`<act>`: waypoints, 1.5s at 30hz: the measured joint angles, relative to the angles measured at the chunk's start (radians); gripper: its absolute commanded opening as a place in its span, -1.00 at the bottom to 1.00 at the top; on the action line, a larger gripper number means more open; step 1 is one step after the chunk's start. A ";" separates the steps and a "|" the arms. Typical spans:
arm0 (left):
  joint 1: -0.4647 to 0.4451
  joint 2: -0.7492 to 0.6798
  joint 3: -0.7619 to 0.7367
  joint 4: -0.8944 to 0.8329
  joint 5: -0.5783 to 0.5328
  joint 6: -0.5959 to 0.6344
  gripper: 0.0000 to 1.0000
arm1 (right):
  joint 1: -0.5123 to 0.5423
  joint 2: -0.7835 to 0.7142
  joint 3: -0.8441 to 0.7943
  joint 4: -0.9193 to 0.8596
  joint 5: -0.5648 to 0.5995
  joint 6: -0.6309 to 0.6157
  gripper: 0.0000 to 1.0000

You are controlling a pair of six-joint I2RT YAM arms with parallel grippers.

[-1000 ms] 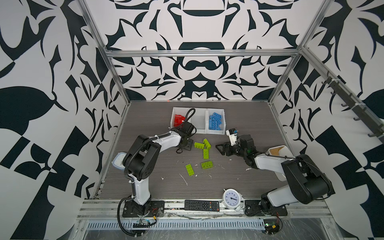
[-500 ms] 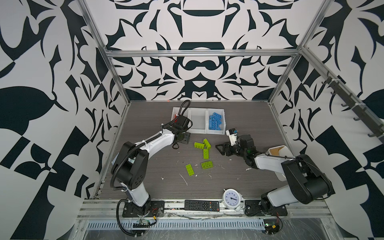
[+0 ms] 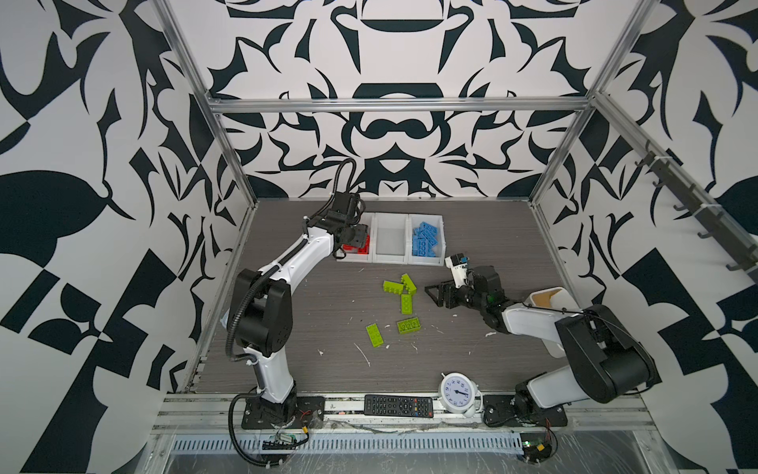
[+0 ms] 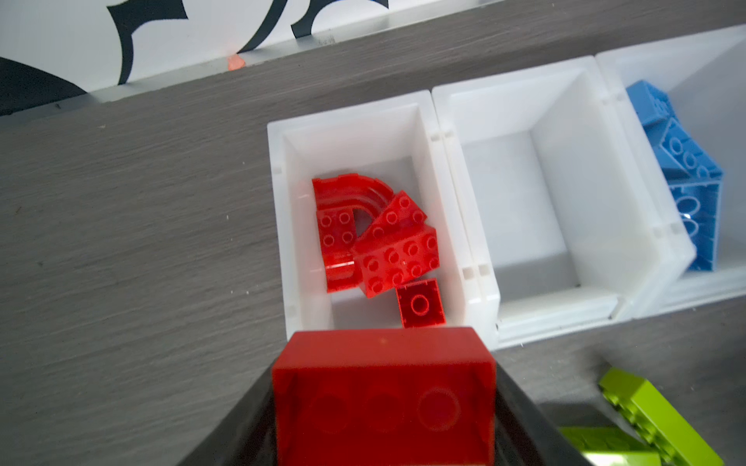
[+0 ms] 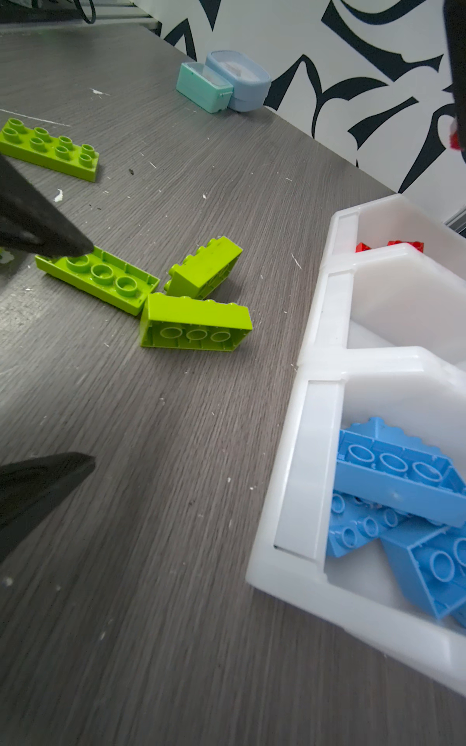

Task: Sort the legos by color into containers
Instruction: 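Lift the red 2x4 brick and carry it over the red compartment, then lower the red 2x4 brick into the compartment and open the left gripper, then move the open left gripper toward the lime-green bricks nearer the robot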

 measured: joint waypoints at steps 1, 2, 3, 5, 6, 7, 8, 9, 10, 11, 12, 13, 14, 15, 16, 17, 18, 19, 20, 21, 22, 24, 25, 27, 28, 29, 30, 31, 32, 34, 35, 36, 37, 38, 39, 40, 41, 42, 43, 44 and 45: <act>0.004 0.023 0.020 0.000 0.003 0.008 0.26 | 0.000 0.000 0.001 -0.001 0.000 0.000 0.57; 0.007 0.046 0.040 -0.001 0.005 0.015 0.26 | 0.001 0.000 0.002 -0.002 0.000 0.000 0.57; 0.010 0.069 0.056 -0.001 0.008 0.023 0.25 | 0.001 0.000 0.003 -0.002 0.000 0.000 0.57; 0.021 0.108 0.080 -0.004 0.021 0.033 0.26 | 0.001 0.000 0.003 -0.003 0.000 0.000 0.57; 0.025 0.124 0.089 -0.005 0.028 0.036 0.26 | 0.001 0.000 0.004 -0.006 0.000 0.000 0.57; 0.029 0.136 0.097 -0.008 0.037 0.038 0.26 | 0.001 0.000 0.004 -0.006 0.000 0.000 0.57; 0.036 0.150 0.107 -0.009 0.047 0.043 0.26 | 0.001 0.000 0.005 -0.006 0.000 0.000 0.57; 0.045 0.165 0.118 -0.008 0.059 0.048 0.26 | 0.001 0.000 0.005 -0.006 0.000 0.000 0.57; 0.054 0.177 0.129 -0.008 0.071 0.053 0.26 | 0.001 0.000 0.005 -0.006 0.000 0.000 0.57; 0.063 0.189 0.141 -0.010 0.082 0.056 0.26 | 0.001 0.000 0.005 -0.006 0.000 0.000 0.57; 0.072 0.201 0.156 -0.011 0.095 0.060 0.26 | 0.002 0.000 0.005 -0.006 0.000 0.000 0.57; 0.078 0.212 0.172 -0.014 0.105 0.063 0.26 | 0.002 0.000 0.005 -0.007 0.000 0.000 0.57; 0.084 0.227 0.192 -0.014 0.117 0.063 0.26 | 0.002 0.000 0.005 -0.007 0.000 0.000 0.57; 0.089 0.237 0.207 -0.014 0.124 0.064 0.26 | 0.002 0.000 0.005 -0.006 0.000 0.000 0.57; 0.092 0.245 0.219 -0.014 0.130 0.066 0.26 | 0.003 0.000 0.005 -0.007 0.000 0.000 0.57; 0.096 0.251 0.227 -0.014 0.135 0.067 0.27 | 0.003 0.001 0.005 -0.006 0.000 0.000 0.57; 0.098 0.256 0.235 -0.016 0.140 0.070 0.28 | 0.003 0.004 0.005 -0.006 0.000 0.000 0.57; 0.098 0.260 0.241 -0.016 0.144 0.071 0.29 | 0.003 0.006 0.006 -0.006 0.000 0.000 0.57; 0.098 0.263 0.247 -0.014 0.150 0.072 0.33 | 0.004 0.009 0.006 -0.007 0.000 0.000 0.57; 0.097 0.265 0.250 -0.015 0.156 0.073 0.36 | 0.005 0.011 0.006 -0.007 0.000 0.000 0.57; 0.097 0.265 0.252 -0.016 0.159 0.074 0.37 | 0.005 0.011 0.006 -0.010 0.000 0.000 0.57; 0.097 0.267 0.257 -0.019 0.165 0.076 0.43 | 0.005 0.011 0.006 -0.012 0.000 0.000 0.57; 0.097 0.269 0.258 -0.021 0.169 0.078 0.47 | 0.005 0.011 0.006 -0.013 0.000 0.000 0.57; 0.096 0.269 0.259 -0.030 0.176 0.079 0.63 | 0.006 0.011 0.006 -0.013 0.001 0.000 0.58; 0.096 0.269 0.259 -0.036 0.177 0.079 0.68 | 0.006 0.011 0.006 -0.013 0.000 0.000 0.57; 0.096 0.269 0.259 -0.039 0.179 0.080 0.68 | 0.007 0.011 0.006 -0.013 0.000 0.000 0.57; 0.096 0.269 0.259 -0.040 0.180 0.082 0.68 | 0.007 0.011 0.006 -0.013 0.000 0.000 0.57; 0.096 0.269 0.259 -0.041 0.182 0.085 0.68 | 0.007 0.011 0.006 -0.013 0.000 0.000 0.57; 0.096 0.269 0.258 -0.043 0.183 0.084 0.73 | 0.007 0.011 0.006 -0.013 0.000 0.000 0.57; 0.096 0.269 0.258 -0.045 0.185 0.081 0.77 | 0.007 0.011 0.006 -0.013 0.000 0.000 0.58; 0.096 0.269 0.258 -0.045 0.186 0.080 0.77 | 0.007 0.011 0.006 -0.013 0.000 0.000 0.57; 0.096 0.268 0.258 -0.047 0.187 0.079 0.77 | 0.007 0.011 0.006 -0.013 0.000 -0.001 0.57; 0.096 0.266 0.255 -0.048 0.187 0.073 0.77 | 0.007 0.011 0.006 -0.013 0.001 -0.001 0.57; 0.096 0.258 0.246 -0.050 0.187 0.068 0.77 | 0.007 0.011 0.006 -0.013 0.001 -0.001 0.57; 0.093 0.242 0.228 -0.055 0.187 0.057 0.77 | 0.007 0.011 0.006 -0.013 0.001 -0.001 0.57; 0.089 0.222 0.202 -0.056 0.187 0.047 0.77 | 0.007 0.011 0.006 -0.013 0.001 -0.001 0.57; 0.086 0.190 0.166 -0.060 0.186 0.036 0.77 | 0.007 0.011 0.006 -0.013 0.001 -0.002 0.57; 0.081 0.150 0.125 -0.070 0.186 0.025 0.78 | 0.007 0.011 0.006 -0.013 0.001 -0.002 0.58; 0.072 0.108 0.079 -0.071 0.180 0.015 0.79 | 0.007 0.011 0.006 -0.014 0.001 -0.003 0.57; 0.061 0.060 0.033 -0.079 0.177 0.003 0.78 | 0.007 0.011 0.006 -0.014 0.001 -0.003 0.58; 0.043 0.003 -0.019 -0.082 0.174 -0.010 0.78 | 0.007 0.011 0.006 -0.014 0.001 -0.004 0.57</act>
